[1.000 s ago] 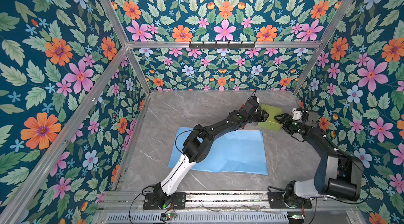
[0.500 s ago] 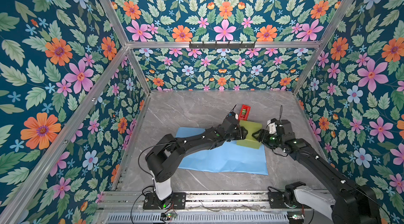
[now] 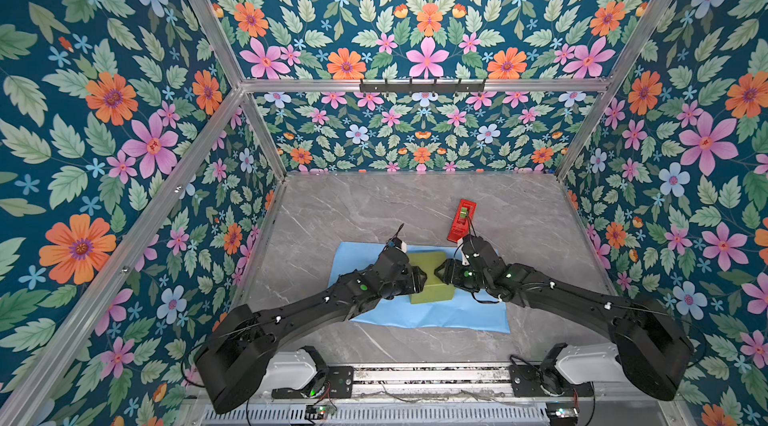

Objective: Wrap the gift box in paper
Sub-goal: 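Grip the green box from both sides with both grippers, then carry the green box with both grippers onto the middle of the blue paper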

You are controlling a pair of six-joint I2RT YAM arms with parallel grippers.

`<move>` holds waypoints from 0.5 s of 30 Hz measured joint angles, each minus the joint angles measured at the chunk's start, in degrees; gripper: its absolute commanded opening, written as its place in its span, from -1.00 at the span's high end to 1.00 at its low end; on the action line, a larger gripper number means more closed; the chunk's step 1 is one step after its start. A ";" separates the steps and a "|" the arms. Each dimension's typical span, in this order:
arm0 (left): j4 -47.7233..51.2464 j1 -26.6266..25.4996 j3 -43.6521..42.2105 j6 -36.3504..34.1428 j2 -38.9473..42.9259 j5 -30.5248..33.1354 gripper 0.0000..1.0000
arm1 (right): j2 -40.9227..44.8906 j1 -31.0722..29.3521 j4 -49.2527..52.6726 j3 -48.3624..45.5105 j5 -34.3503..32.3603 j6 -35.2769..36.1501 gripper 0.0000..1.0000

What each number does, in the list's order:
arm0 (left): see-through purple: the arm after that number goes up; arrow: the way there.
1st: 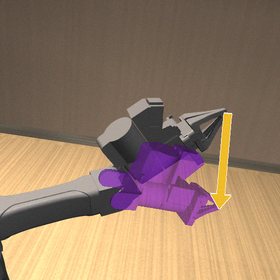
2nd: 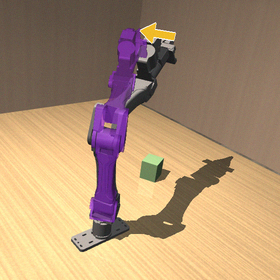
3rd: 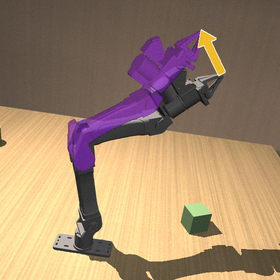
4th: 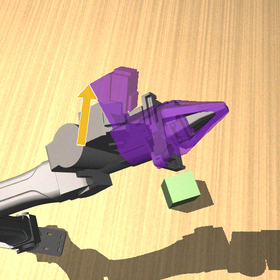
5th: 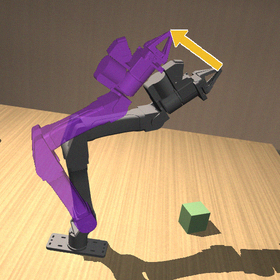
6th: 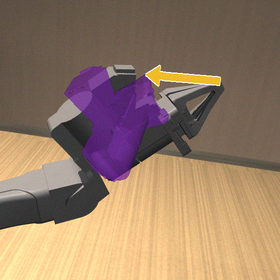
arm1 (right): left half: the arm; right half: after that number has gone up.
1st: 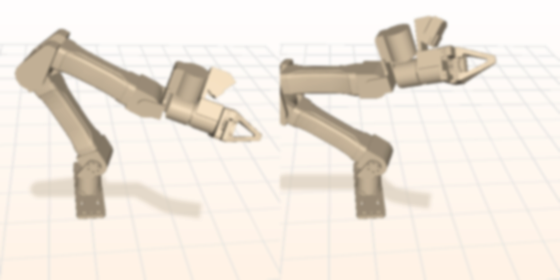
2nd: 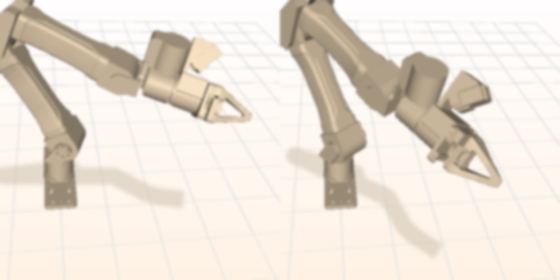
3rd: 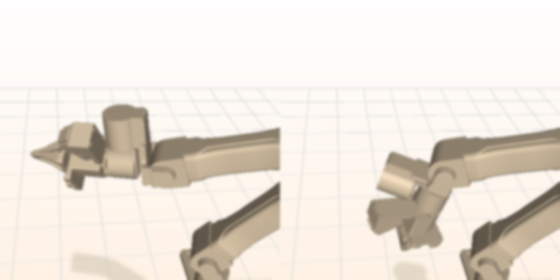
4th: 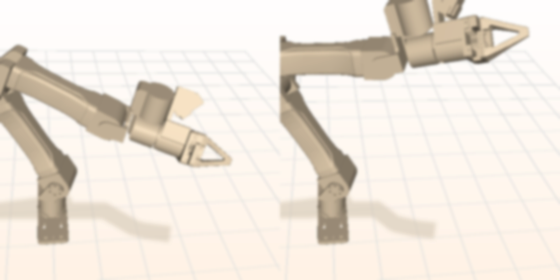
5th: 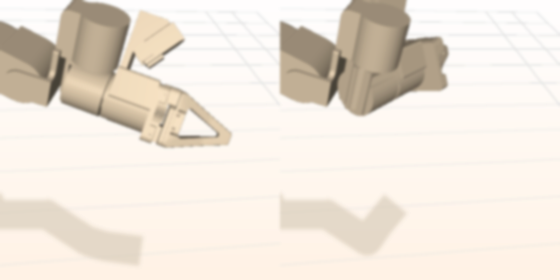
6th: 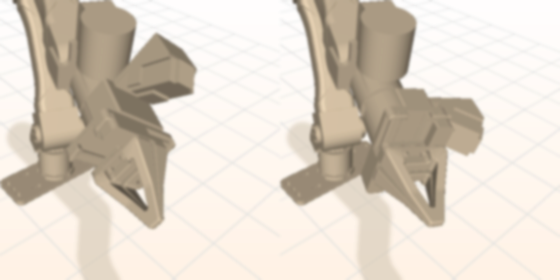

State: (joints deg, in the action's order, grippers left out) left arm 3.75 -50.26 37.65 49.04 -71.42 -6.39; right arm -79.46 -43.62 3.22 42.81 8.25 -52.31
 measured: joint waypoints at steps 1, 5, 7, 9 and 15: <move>0.74 0.76 -0.76 -0.04 0.96 -0.11 -0.27 | -1.49 -0.85 -0.44 0.85 -0.09 -0.20 -0.28; 2.67 3.08 -3.10 -1.07 4.33 0.02 -0.28 | -6.03 -2.34 -3.48 2.82 -0.02 -1.36 -0.27; 3.06 4.15 -4.13 -1.25 5.42 0.00 -0.28 | -7.74 -3.08 -4.55 3.61 -0.02 -1.49 -0.27; 3.41 5.07 -4.74 -1.44 5.70 0.02 -0.29 | -8.90 -3.80 -5.09 4.20 0.00 -1.55 -0.27; 3.54 5.68 -4.70 -2.73 5.42 -0.11 -0.30 | -8.52 -4.50 -5.11 3.87 -0.52 -2.14 -0.26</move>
State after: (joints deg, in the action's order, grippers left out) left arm 7.29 -44.58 32.95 46.30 -66.00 -6.50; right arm -87.99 -48.12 -1.89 46.68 7.73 -54.46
